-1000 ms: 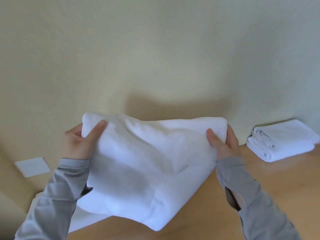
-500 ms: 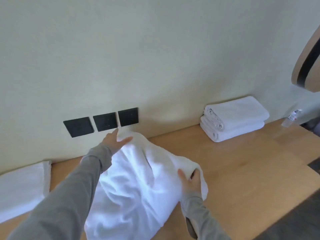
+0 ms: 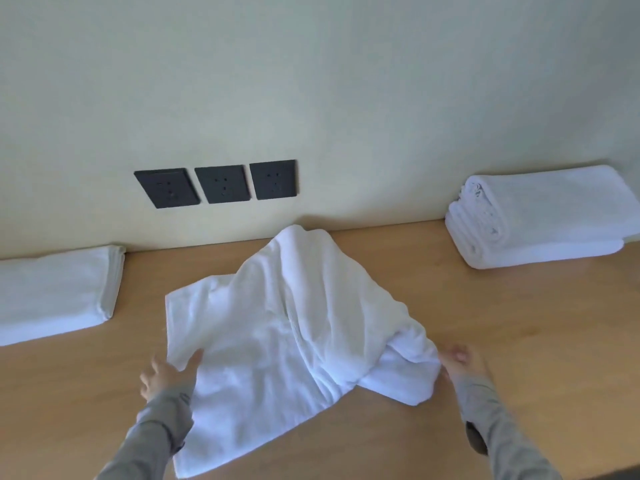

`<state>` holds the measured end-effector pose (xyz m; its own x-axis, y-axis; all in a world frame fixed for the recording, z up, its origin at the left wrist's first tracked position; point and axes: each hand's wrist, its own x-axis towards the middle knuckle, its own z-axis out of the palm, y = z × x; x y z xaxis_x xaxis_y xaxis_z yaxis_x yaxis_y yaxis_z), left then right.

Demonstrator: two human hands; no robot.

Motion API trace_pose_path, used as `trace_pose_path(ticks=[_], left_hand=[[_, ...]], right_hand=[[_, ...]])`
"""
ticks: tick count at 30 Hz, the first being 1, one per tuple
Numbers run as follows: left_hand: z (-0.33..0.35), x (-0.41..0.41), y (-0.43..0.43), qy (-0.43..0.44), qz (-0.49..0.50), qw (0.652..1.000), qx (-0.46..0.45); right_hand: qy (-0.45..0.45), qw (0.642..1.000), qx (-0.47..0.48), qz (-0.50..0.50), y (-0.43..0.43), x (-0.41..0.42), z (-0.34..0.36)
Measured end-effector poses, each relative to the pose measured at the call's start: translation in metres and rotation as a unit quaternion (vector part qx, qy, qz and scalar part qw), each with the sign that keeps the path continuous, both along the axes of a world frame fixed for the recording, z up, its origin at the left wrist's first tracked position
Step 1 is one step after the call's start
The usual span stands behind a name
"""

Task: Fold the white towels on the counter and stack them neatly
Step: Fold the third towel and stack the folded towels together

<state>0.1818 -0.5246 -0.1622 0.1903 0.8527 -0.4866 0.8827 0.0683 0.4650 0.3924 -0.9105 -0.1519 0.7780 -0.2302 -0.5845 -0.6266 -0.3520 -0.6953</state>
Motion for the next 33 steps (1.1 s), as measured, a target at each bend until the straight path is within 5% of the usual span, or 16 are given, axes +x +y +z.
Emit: trace_pose_path(ticks=[3, 10, 13, 15, 18, 20, 22, 24, 26, 28, 31, 33], left_hand=[[-0.007, -0.001, 0.005, -0.014, 0.017, 1.0, -0.015], [-0.014, 0.019, 0.023, -0.101, 0.047, 0.988, -0.104], [-0.013, 0.033, 0.016, -0.12, 0.027, 0.986, -0.113], [-0.004, 0.042, 0.013, -0.135, 0.025, 0.986, -0.099], [0.022, 0.051, 0.016, -0.164, -0.012, 0.985, -0.044], [0.04, 0.055, 0.026, -0.169, -0.045, 0.985, -0.002], [0.054, 0.058, 0.038, -0.165, -0.06, 0.984, 0.033], [0.06, 0.056, 0.051, -0.152, -0.068, 0.984, 0.069], [0.057, 0.049, 0.059, -0.146, -0.071, 0.983, 0.083], [0.046, 0.042, 0.064, -0.137, -0.072, 0.986, 0.06], [0.022, 0.032, 0.064, -0.103, -0.085, 0.991, 0.01], [0.011, 0.028, 0.065, -0.1, -0.081, 0.992, -0.001]], right_hand=[[0.002, 0.995, -0.017, 0.094, 0.018, 0.013, -0.003], [0.149, 0.985, 0.017, 0.09, 0.035, 0.028, 0.004], [0.149, 0.968, 0.047, 0.195, 0.035, 0.018, 0.014], [0.077, 0.966, -0.039, 0.244, 0.043, 0.016, 0.028], [-0.151, 0.952, -0.102, 0.245, 0.059, 0.026, 0.066], [-0.353, 0.883, -0.178, 0.253, 0.064, 0.032, 0.102], [-0.561, 0.745, -0.247, 0.264, 0.059, 0.035, 0.138], [-0.659, 0.618, -0.327, 0.279, 0.038, 0.032, 0.151], [-0.63, 0.579, -0.418, 0.306, 0.013, 0.017, 0.135], [-0.471, 0.644, -0.482, 0.362, -0.004, -0.002, 0.103], [-0.077, 0.737, -0.519, 0.427, -0.012, -0.025, 0.061], [-0.006, 0.754, -0.481, 0.449, 0.005, -0.035, 0.043]])
